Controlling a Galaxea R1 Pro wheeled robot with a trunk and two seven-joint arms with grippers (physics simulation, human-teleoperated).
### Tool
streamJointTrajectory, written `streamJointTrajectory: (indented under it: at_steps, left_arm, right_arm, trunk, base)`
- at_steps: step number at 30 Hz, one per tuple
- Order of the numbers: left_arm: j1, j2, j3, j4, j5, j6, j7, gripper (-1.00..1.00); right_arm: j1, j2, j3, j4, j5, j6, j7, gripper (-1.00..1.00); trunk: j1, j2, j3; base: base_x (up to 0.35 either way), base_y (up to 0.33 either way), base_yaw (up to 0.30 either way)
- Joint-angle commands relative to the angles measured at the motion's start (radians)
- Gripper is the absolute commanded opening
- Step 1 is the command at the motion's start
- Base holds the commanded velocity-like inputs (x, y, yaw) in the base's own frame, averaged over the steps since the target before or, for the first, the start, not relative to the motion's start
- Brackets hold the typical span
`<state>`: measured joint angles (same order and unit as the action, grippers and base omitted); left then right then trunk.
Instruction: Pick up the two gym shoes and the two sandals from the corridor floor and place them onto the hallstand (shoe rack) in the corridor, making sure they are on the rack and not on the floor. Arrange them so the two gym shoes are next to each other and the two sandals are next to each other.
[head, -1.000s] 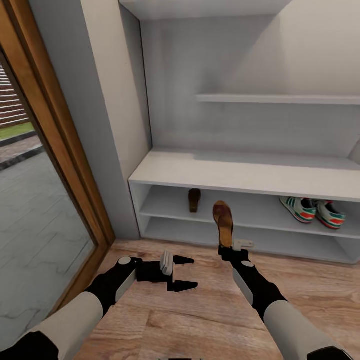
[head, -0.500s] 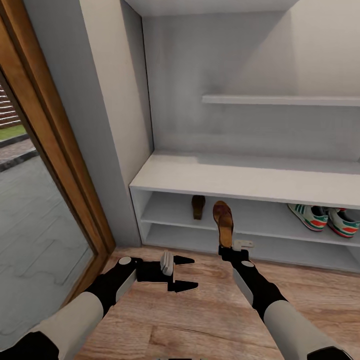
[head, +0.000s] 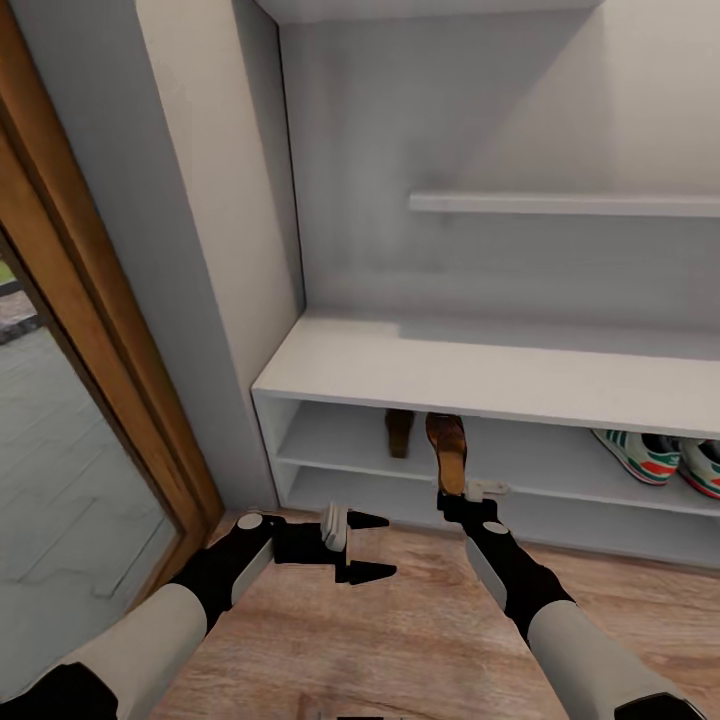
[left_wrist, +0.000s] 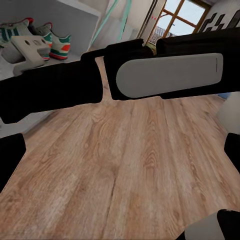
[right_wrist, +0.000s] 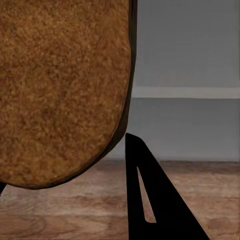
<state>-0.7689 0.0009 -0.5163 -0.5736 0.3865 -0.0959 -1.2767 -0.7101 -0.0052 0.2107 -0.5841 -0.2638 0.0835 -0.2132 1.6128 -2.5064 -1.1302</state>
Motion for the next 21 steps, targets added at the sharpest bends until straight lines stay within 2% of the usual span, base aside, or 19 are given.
streamJointTrajectory:
  at_steps: [1,7,13,20,21]
  left_arm:
    - [-0.001,0.001,-0.005,0.001,0.006,-0.01,0.0,1.0]
    - [-0.001,0.001,-0.005,0.001,0.006,-0.01,0.0,1.0]
    - [-0.001,0.0,-0.005,0.001,0.006,-0.009,0.0,1.0]
    - [-0.001,0.0,-0.005,0.001,0.006,-0.008,0.0,1.0]
    - [-0.001,-0.007,-0.005,0.001,0.006,-0.007,0.0,1.0]
  right_arm:
    - [0.0,-0.001,0.006,-0.002,-0.004,0.005,-0.008,-1.0]
    - [0.0,-0.001,0.006,-0.002,-0.004,0.005,-0.008,-1.0]
    - [0.0,-0.001,0.006,-0.002,-0.004,0.006,-0.008,-1.0]
    - [0.0,-0.001,0.006,-0.002,-0.004,0.006,-0.008,-1.0]
    - [0.0,-0.001,0.006,-0.002,-0.004,0.007,-0.008,-1.0]
  trunk:
    - [0.0,0.0,-0.001]
    - [0.0,0.0,-0.001]
    - [0.0,0.0,-0.001]
    - [0.0,0.0,-0.001]
    - [0.0,0.0,-0.001]
  base:
    - [0.276,0.0,0.0]
    - [0.304,0.0,0.0]
    - [0.056,0.0,0.0]
    - [0.225,0.0,0.0]
    - [0.046,0.0,0.0]
